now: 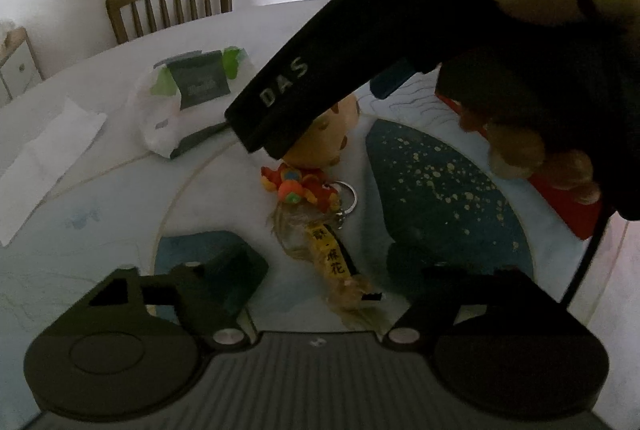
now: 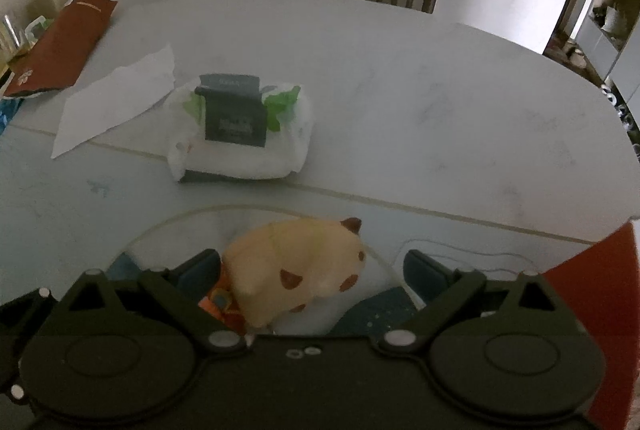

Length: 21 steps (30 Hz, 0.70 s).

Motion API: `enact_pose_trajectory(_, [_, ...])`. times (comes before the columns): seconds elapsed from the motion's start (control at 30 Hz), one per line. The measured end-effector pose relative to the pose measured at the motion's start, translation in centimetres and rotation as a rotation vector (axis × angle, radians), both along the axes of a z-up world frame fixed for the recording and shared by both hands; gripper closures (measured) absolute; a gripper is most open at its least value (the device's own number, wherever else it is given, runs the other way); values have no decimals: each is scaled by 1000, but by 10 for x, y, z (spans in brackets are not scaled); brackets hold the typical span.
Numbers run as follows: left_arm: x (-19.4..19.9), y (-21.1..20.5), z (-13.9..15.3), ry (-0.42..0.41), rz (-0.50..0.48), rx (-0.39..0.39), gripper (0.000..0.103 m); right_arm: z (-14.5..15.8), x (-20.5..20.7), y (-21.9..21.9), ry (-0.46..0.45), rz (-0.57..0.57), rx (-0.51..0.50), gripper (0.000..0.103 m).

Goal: Organize objects
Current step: 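Close the left tool on the yellow keychain while the right tool grasps the plush toy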

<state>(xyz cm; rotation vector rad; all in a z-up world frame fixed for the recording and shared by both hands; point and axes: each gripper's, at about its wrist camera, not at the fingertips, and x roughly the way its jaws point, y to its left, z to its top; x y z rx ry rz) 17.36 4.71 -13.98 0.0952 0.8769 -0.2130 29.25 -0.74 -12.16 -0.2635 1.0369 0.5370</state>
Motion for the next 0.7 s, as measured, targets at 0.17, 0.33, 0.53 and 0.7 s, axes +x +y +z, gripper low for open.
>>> enact_pose_trajectory(0.17, [-3, -3, 4, 2, -24, 24, 53, -3, 0, 2, 7, 9, 6, 10])
enact_pose_trajectory(0.33, [-5, -5, 5, 10, -42, 24, 72, -2, -1, 3, 8, 17, 11, 21])
enact_pose_trajectory(0.53, [-3, -1, 6, 27, -22, 11, 85, 3, -9, -2, -5, 14, 10, 30])
enact_pose_trajectory(0.7, [-2, 7, 7, 45, 3, -27, 86, 16, -21, -9, -24, -3, 21, 31])
